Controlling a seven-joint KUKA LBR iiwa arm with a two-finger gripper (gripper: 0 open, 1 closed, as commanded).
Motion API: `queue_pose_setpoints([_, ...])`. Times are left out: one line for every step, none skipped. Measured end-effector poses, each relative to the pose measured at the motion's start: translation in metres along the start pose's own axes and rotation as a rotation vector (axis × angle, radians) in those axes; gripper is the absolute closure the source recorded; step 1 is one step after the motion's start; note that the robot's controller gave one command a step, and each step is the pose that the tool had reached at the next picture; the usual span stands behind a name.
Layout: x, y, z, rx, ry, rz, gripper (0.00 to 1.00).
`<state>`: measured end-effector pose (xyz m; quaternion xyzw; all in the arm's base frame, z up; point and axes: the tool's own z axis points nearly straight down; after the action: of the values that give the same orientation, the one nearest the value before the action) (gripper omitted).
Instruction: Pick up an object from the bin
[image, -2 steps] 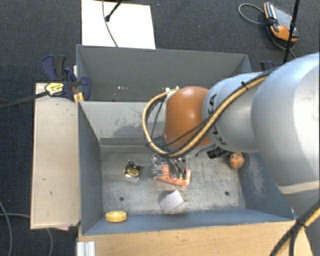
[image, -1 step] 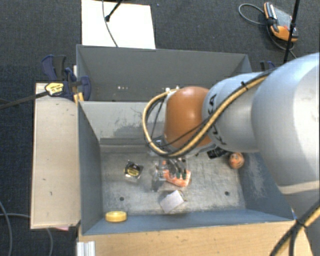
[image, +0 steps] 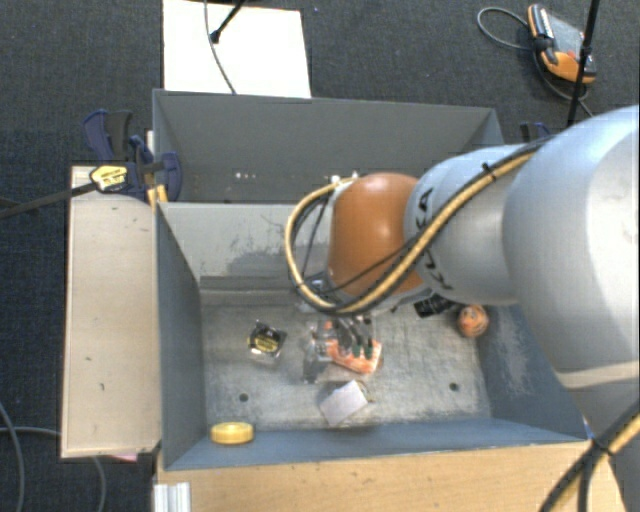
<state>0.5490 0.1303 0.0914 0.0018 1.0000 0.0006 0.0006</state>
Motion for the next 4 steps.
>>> queue_pose_setpoints([-0.008, 0.000, 0.003, 0.000, -0.001, -0.088, 0.00])
queue_pose_setpoints([-0.037, 0.018, 0.009, 0.000, -0.002, -0.368, 1.00])
queue_pose_setpoints([-0.037, 0.018, 0.009, -0.001, -0.002, -0.367, 0.00])
queue_pose_setpoints([-0.037, 0.018, 0.009, -0.001, -0.002, -0.366, 0.00])
